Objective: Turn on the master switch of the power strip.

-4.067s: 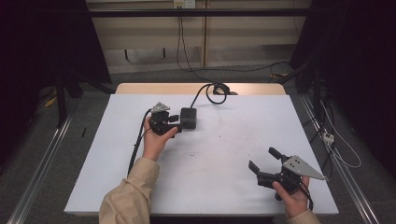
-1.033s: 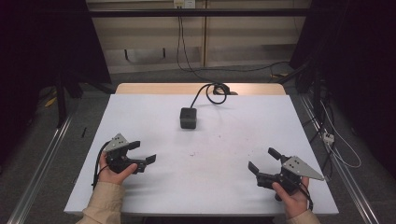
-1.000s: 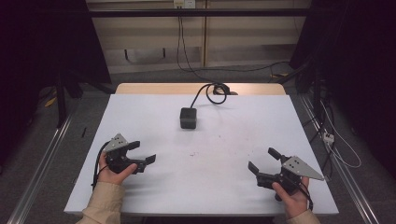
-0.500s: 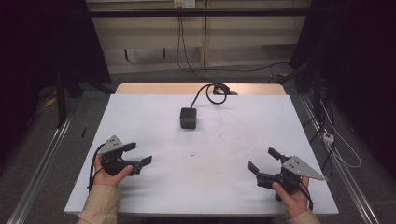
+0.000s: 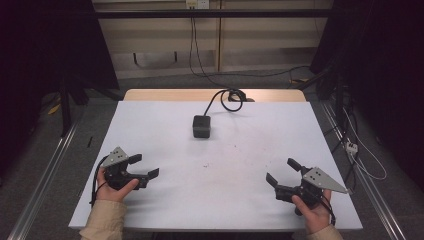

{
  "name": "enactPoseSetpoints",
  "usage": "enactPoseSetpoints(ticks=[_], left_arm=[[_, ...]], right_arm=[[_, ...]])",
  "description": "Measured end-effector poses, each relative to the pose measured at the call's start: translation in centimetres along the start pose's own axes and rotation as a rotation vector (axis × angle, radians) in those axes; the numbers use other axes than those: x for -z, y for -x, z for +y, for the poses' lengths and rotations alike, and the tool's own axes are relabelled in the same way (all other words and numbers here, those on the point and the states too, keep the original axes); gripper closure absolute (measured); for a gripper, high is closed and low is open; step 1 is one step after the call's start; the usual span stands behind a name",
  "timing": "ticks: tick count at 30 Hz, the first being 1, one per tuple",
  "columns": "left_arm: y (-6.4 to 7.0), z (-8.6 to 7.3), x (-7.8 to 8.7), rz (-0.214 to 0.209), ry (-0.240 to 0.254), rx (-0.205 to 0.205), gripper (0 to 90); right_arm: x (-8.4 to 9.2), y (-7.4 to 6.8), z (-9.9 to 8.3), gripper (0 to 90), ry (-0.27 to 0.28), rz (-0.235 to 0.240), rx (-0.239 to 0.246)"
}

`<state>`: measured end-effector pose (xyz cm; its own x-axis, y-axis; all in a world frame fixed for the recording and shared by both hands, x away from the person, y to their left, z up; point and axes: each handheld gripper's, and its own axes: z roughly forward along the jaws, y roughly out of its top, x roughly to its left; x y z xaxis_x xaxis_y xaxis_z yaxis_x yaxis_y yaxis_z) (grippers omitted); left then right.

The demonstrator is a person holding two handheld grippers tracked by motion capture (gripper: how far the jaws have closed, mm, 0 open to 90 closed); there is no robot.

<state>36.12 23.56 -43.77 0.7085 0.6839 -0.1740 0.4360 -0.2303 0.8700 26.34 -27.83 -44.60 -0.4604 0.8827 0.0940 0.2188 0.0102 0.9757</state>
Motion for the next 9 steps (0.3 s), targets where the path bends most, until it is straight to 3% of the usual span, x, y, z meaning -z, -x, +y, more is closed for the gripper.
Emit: enactPoseSetpoints(ticks=[9], left_arm=[[0.05,0.01,0.02,0.005,-0.002,-0.003,7.7]], right_arm=[[-0.14,0.0,-0.03,6.8,-0.001,0.004,0.003]])
